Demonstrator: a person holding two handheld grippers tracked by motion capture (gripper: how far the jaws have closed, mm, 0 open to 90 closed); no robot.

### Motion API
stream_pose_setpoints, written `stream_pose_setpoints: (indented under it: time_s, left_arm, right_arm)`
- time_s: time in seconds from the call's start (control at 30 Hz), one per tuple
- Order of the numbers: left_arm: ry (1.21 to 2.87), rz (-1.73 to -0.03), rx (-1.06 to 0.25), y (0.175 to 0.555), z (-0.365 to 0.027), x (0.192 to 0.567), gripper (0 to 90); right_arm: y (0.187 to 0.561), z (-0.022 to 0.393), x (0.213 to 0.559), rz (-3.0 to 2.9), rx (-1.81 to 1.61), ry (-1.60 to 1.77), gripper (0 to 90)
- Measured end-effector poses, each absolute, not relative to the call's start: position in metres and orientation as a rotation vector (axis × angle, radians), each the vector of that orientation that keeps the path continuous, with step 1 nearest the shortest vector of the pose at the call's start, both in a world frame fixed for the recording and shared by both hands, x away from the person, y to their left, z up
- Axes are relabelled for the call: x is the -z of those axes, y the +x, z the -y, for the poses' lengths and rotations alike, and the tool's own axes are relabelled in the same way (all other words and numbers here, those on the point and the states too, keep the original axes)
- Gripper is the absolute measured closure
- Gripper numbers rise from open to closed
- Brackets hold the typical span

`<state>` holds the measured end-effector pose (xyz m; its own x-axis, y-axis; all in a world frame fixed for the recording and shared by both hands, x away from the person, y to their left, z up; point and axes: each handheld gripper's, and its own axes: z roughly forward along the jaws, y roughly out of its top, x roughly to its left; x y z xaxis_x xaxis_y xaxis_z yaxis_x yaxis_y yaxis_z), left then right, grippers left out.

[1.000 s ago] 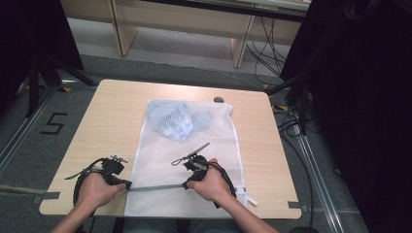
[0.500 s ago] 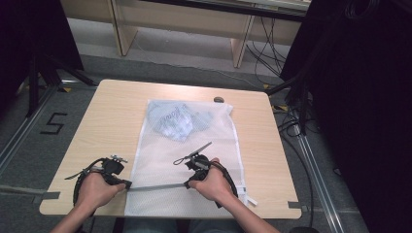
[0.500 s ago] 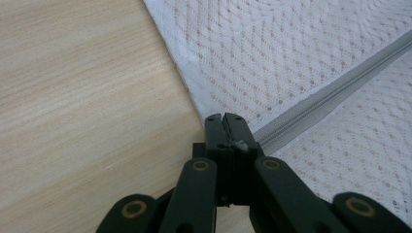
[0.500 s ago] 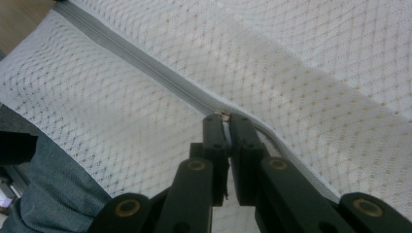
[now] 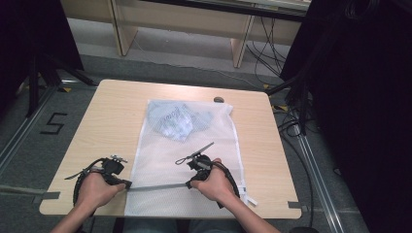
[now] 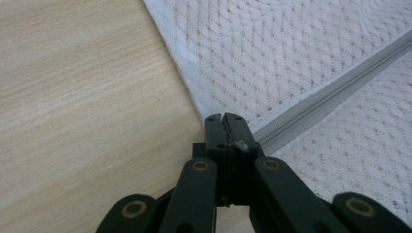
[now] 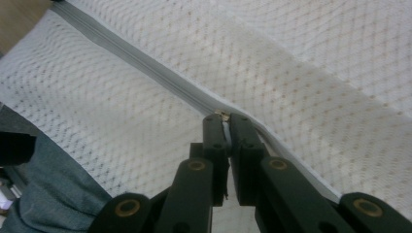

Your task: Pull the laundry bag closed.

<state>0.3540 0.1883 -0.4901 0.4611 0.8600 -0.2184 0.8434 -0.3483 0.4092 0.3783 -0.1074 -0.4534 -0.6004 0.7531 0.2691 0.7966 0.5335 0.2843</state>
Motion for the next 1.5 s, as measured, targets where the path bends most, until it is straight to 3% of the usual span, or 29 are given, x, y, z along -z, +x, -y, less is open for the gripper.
stream_pose_setpoints:
  time_s: [1.5]
  left_arm:
    - [2.214,-1.462,-0.039,0.352,-0.186,0.49,89.5]
  right_arm:
    - [0.378,0.137,0.453,2.63,0.623,-1.412,87.1]
